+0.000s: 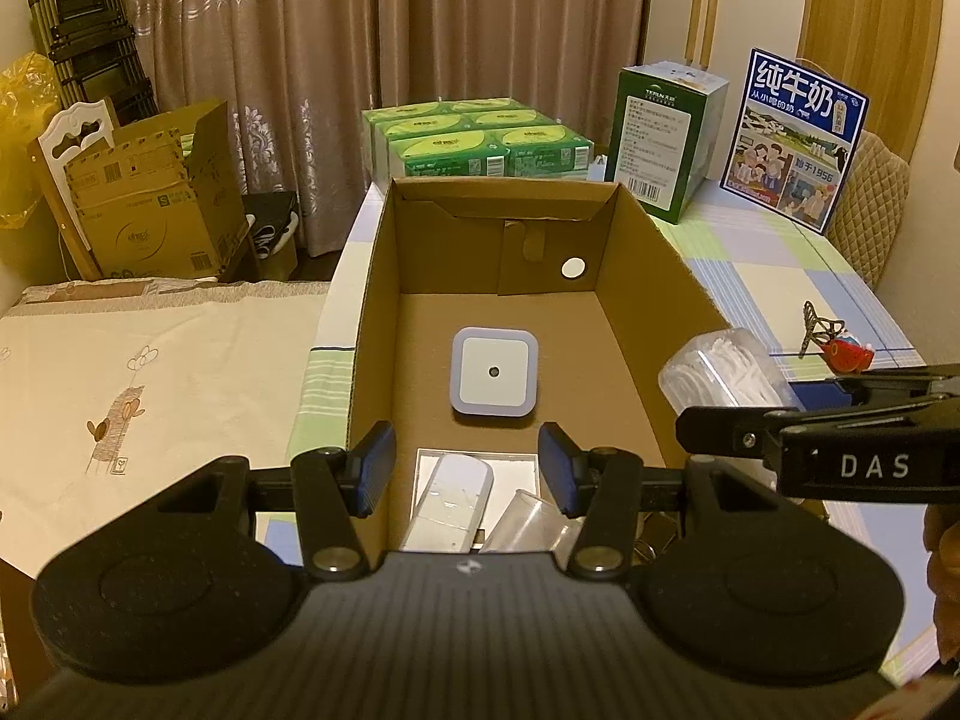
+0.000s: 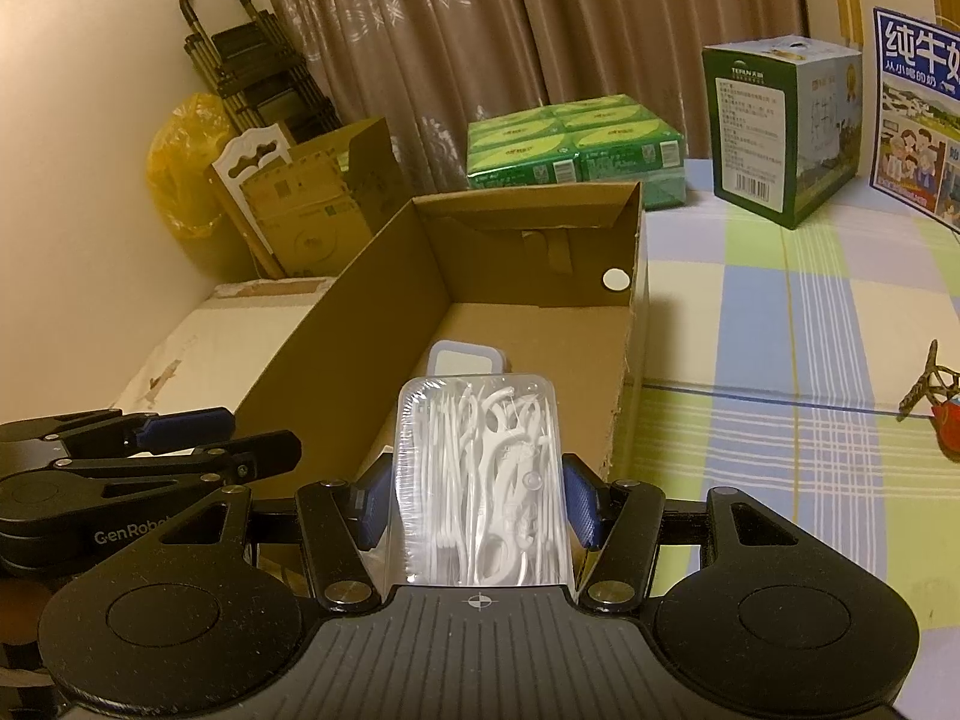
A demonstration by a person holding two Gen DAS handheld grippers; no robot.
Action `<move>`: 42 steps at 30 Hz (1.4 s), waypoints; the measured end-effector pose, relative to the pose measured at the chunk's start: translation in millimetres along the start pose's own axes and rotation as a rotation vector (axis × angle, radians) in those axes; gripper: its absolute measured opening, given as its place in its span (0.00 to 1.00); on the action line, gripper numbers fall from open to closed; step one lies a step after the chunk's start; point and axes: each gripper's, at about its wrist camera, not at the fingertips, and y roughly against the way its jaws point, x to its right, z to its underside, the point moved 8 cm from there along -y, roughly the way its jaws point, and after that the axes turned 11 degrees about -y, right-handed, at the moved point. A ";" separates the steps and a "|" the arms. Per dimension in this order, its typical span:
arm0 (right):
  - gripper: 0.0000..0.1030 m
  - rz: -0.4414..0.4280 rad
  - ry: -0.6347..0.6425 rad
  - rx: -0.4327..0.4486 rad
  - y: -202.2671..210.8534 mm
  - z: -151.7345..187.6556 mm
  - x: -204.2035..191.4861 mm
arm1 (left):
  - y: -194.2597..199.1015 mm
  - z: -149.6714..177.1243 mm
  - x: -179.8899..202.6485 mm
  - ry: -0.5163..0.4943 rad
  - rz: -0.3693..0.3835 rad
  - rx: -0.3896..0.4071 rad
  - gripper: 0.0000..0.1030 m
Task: Organize rigid objects
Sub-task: 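Lower the clear cup and floss-pick box into the box and open both tools, then move both tools toward the red Doraemon toy and keychain on the table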
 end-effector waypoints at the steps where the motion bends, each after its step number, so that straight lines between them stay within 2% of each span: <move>1: 0.52 0.000 0.001 0.000 -0.2 0.1 0.3 | -0.1 0.2 -0.2 0.000 -0.002 0.001 0.46; 7: 0.53 -0.003 -0.013 0.003 -1.8 -1.0 1.1 | 0.1 -0.1 -0.2 0.002 -0.002 0.000 0.46; 12: 0.65 -0.035 -0.014 0.036 1.9 -6.5 0.0 | 1.5 -1.4 -0.2 -0.001 -0.005 0.002 0.46; 27: 0.66 -0.026 -0.010 0.034 17.3 -5.0 0.7 | 13.9 -8.0 5.3 -0.011 -0.005 0.014 0.46; 38: 0.66 -0.017 -0.006 0.068 49.2 -6.2 2.5 | 36.2 -15.5 17.5 -0.024 -0.005 0.044 0.46; 42: 0.66 -0.016 -0.009 0.089 65.1 -8.5 5.0 | 47.8 -18.2 25.8 -0.024 0.004 0.060 0.49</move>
